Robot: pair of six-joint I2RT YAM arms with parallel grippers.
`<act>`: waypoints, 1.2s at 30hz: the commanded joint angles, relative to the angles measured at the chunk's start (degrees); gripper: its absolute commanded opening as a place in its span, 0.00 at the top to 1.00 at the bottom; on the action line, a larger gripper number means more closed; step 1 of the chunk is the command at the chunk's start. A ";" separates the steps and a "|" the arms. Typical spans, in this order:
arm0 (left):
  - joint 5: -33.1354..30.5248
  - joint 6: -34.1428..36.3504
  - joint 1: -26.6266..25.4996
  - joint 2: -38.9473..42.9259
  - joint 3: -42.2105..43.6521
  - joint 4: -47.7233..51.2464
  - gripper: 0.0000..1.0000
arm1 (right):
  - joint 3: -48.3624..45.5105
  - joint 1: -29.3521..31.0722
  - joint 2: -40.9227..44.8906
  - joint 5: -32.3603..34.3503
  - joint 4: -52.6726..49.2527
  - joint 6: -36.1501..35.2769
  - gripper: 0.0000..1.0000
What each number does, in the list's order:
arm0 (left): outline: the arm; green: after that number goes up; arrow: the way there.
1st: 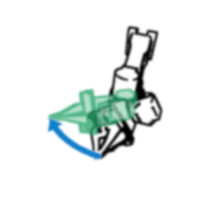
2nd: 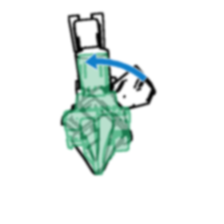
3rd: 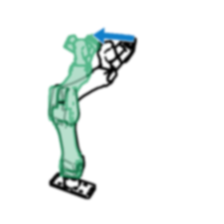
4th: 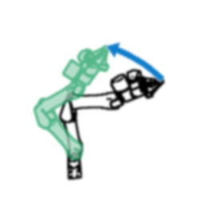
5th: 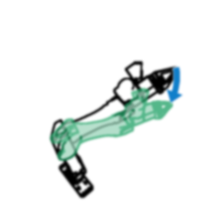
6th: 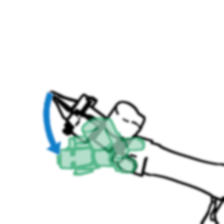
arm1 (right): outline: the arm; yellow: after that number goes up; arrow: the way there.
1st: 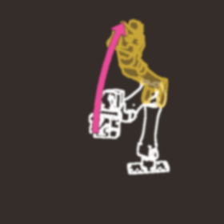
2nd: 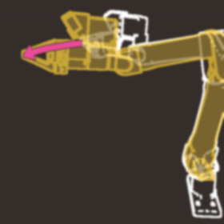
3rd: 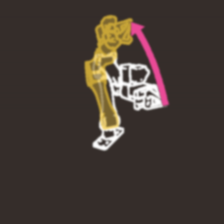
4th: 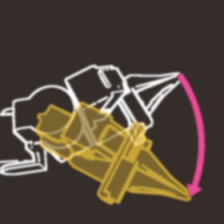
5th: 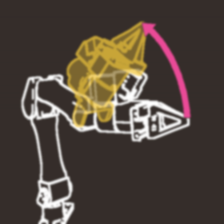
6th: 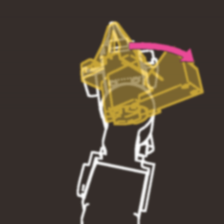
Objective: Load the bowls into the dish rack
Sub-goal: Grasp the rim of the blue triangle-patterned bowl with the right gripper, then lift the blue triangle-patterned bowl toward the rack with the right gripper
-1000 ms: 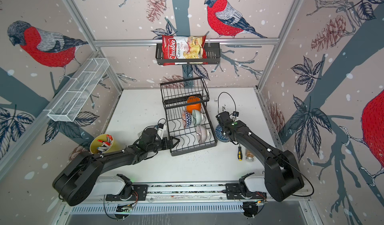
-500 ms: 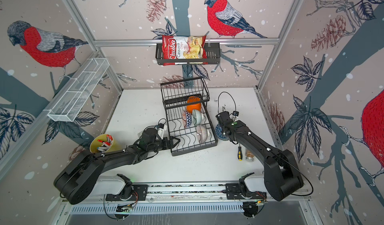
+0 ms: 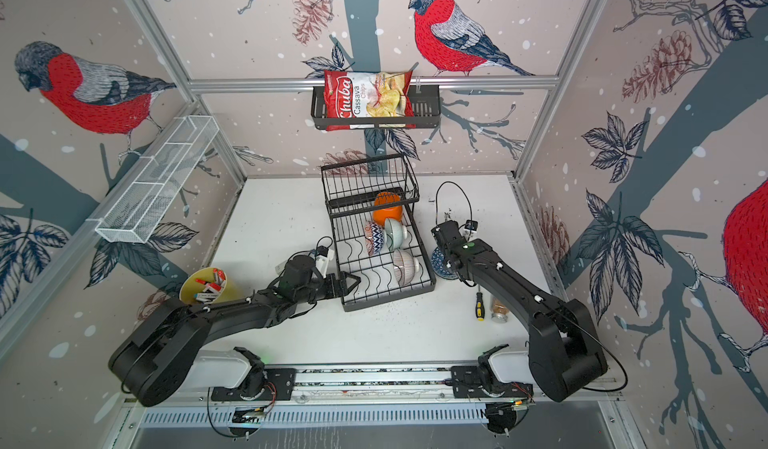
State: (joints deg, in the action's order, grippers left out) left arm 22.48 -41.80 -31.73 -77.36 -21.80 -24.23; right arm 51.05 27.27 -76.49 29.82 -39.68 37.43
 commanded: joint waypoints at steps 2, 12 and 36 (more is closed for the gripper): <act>1.68 0.37 -0.28 0.37 -0.48 -4.86 0.06 | 0.96 0.05 1.23 1.27 -2.53 -0.65 1.00; 1.48 0.38 -0.29 0.54 -0.27 -4.74 0.06 | 3.25 0.77 2.02 3.12 -4.38 -0.87 1.00; -1.01 1.45 -0.30 3.59 -0.31 -2.28 0.06 | 15.55 12.44 2.08 15.87 -12.17 1.10 1.00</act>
State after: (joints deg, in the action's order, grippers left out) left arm 21.17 -41.89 -31.83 -74.83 -21.80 -22.02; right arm 65.04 38.17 -74.02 40.97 -50.22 36.51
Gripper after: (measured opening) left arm 0.938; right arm 0.083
